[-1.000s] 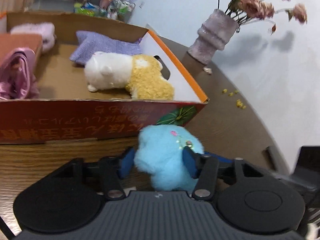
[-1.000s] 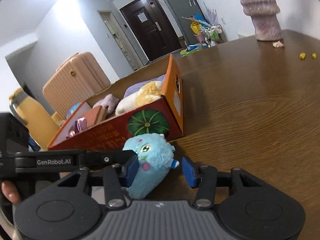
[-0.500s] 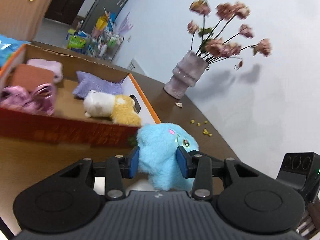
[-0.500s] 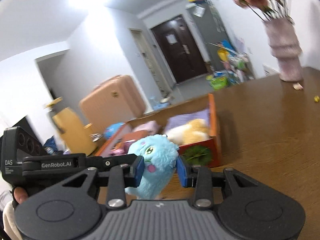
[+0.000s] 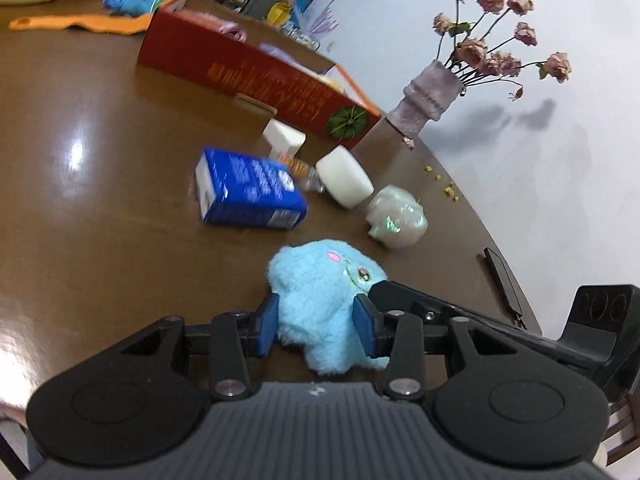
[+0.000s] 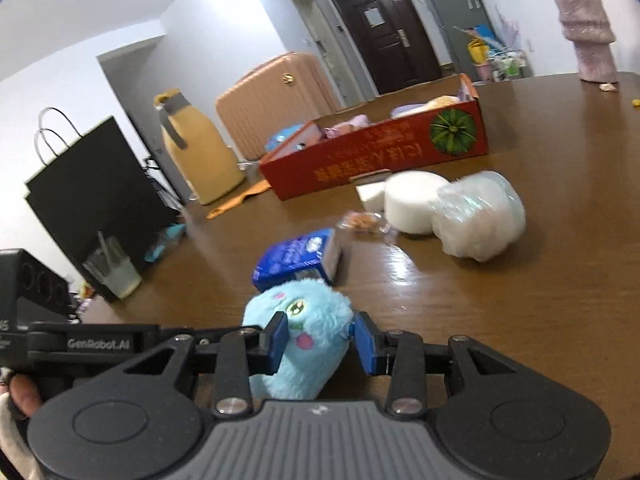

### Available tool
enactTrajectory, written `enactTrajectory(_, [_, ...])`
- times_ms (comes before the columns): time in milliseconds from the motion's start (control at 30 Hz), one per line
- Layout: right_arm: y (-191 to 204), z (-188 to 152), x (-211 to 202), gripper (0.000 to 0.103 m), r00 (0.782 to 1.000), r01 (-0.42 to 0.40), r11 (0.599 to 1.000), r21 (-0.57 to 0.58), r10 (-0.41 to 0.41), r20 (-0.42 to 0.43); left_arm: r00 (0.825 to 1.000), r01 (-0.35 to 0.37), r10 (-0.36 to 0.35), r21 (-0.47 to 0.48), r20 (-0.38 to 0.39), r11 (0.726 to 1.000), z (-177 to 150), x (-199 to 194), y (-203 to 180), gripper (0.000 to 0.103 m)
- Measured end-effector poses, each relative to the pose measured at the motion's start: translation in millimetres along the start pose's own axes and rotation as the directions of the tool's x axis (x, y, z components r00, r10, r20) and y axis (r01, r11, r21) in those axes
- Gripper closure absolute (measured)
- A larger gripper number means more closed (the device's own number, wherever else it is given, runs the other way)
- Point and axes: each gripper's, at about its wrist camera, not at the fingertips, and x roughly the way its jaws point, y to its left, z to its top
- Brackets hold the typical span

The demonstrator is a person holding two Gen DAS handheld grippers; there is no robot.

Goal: Organize soft objects
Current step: 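Carry the blue plush toy with both grippers into the box and open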

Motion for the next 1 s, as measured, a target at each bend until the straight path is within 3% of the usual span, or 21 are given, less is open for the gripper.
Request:
enactTrajectory(167, [-0.2, -4.6, -7.3, 0.062, 0.999, 0.007, 1.000, 0.017, -0.008, 0.033, 0.999, 0.017, -0.018, 0.038, 0.034, 0.999, -1.4, -10.7, -3.6, 0.062])
enactTrajectory(333, [-4.6, -8.3, -2.1, 0.057, 1.000, 0.009, 0.999, 0.052, -0.010, 0.025, 1.000, 0.011, -0.011, 0.017, 0.026, 1.000, -1.5, -7.2, 1.9, 0.060])
enactTrajectory(433, [-7.8, -8.8, 5.9, 0.057, 1.000, -0.018, 0.996, 0.089, 0.017, 0.010, 0.999, 0.032, -0.032, 0.021, 0.014, 0.999, -1.8, -3.7, 3.2, 0.072])
enactTrajectory(567, [-4.2, -1.4, 6.4, 0.064, 0.999, -0.036, 0.996, 0.081, 0.035, 0.020, 0.998, 0.059, -0.060, 0.023, 0.020, 0.998, 9.3, -2.2, -3.8, 0.074])
enactTrajectory(667, [-3.5, 29.0, -2.5, 0.066, 0.994, -0.060, 0.996, 0.073, 0.053, 0.095, 0.992, 0.099, -0.104, 0.068, 0.071, 0.993, 40.6, -3.9, -14.2, 0.074])
enactTrajectory(800, [2.3, 98.7, 8.4, 0.067, 0.986, -0.033, 0.999, -0.031, 0.037, 0.163, 0.982, 0.119, -0.136, 0.129, 0.131, 0.984, 113.7, 12.1, -24.1, 0.074])
enactTrajectory(1000, [0.5, 227.0, 88.9, 0.068, 0.986, 0.039, 0.990, -0.138, -0.016, 0.165, 0.986, 0.077, -0.096, 0.143, 0.133, 0.987, 245.8, 75.2, -9.5, 0.075])
